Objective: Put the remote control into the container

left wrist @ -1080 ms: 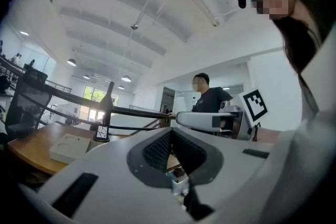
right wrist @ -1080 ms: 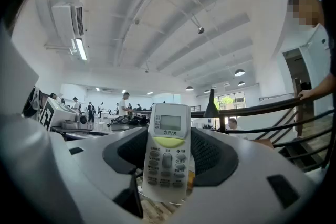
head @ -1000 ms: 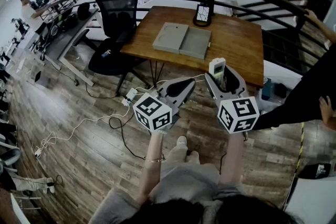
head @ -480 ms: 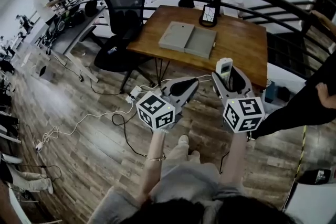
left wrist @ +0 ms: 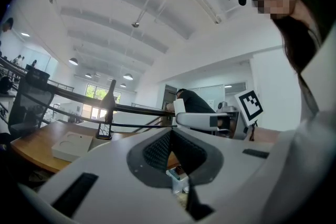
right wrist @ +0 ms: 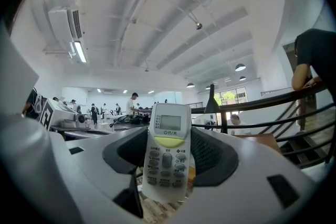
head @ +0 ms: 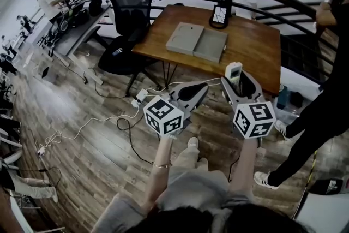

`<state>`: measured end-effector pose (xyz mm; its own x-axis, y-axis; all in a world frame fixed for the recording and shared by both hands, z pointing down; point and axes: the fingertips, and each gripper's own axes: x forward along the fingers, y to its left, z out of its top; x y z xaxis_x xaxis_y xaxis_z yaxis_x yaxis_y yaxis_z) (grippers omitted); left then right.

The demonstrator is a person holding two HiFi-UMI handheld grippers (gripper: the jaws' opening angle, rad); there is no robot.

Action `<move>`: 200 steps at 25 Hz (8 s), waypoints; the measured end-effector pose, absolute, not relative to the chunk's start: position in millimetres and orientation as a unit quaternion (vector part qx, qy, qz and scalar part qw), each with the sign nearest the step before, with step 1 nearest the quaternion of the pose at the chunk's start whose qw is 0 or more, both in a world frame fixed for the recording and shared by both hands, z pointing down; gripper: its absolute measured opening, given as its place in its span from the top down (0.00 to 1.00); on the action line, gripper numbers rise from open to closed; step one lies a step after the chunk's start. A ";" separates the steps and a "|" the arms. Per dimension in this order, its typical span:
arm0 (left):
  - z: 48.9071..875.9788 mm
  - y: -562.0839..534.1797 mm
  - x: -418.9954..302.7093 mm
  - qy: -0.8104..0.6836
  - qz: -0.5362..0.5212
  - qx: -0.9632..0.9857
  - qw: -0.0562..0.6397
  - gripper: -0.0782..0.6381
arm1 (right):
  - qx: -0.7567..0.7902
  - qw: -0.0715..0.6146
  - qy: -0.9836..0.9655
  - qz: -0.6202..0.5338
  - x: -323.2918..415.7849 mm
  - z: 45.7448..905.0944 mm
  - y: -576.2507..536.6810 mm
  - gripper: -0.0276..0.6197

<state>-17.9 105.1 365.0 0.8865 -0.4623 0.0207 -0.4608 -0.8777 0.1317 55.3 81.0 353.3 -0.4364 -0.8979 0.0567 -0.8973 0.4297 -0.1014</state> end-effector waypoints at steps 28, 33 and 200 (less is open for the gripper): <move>357.3 -26.6 -14.4 -0.210 -0.014 0.975 0.064 0.89 | -0.531 -0.023 0.845 -0.055 49.9 352.1 -43.9 0.57; 356.6 -43.0 -19.4 -0.201 -0.019 0.977 0.065 0.89 | -0.537 -0.031 0.842 -0.051 45.1 351.7 -57.6 0.57; 548.7 -275.9 -3.5 -0.230 0.106 0.920 0.300 0.89 | -0.417 -0.298 0.834 -0.204 37.9 592.8 -333.5 0.74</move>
